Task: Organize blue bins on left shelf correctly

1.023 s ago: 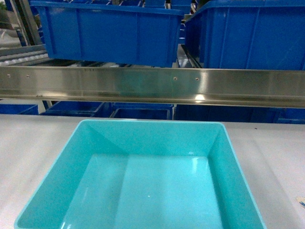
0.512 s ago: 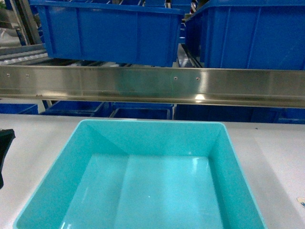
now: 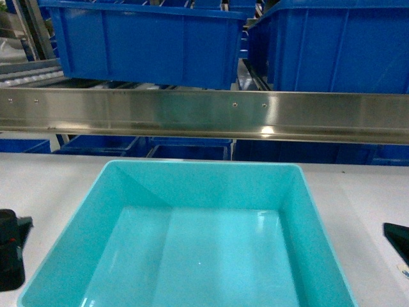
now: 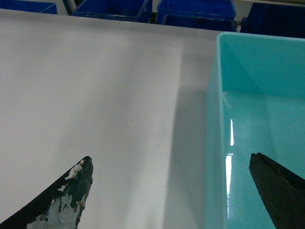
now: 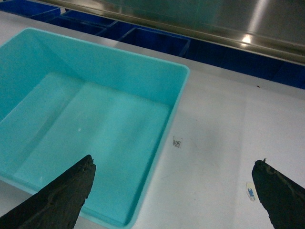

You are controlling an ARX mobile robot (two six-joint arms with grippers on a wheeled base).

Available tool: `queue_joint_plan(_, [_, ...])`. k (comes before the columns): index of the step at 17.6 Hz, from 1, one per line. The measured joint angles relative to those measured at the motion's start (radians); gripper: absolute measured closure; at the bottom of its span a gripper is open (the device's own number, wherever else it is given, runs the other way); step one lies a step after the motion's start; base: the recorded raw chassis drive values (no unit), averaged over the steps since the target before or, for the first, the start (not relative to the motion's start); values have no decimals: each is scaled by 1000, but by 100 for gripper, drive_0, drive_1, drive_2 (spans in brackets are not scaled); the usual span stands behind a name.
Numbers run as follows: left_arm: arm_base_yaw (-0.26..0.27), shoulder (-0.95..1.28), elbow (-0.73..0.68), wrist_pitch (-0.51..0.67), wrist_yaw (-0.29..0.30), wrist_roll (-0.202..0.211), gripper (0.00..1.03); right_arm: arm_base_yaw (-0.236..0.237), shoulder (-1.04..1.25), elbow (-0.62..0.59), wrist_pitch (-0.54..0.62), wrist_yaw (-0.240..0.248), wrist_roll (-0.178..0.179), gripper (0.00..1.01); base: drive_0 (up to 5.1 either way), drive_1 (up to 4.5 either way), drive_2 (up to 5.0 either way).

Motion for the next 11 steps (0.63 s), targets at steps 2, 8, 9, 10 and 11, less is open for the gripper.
queue_joint_plan(2, [-18, 53, 53, 35, -5, -22, 5, 32, 104, 48, 58, 28, -25, 3, 0, 0, 0])
queue_joint_plan(8, [-62, 150, 118, -40, 6, -118, 5, -3, 351, 92, 102, 17, -71, 3, 0, 0, 0])
queue_joint_plan(9, [-68, 169, 122, -40, 0, -129, 5, -16, 364, 101, 95, 8, -89, 3, 0, 0, 0])
queue_joint_plan(10, [-69, 188, 125, -42, 3, -142, 5, -23, 372, 117, 68, -1, -103, 3, 0, 0, 0])
queue_joint_plan(11, [-68, 204, 127, -43, 2, -148, 5, -26, 386, 134, 47, -8, -114, 3, 0, 0, 0])
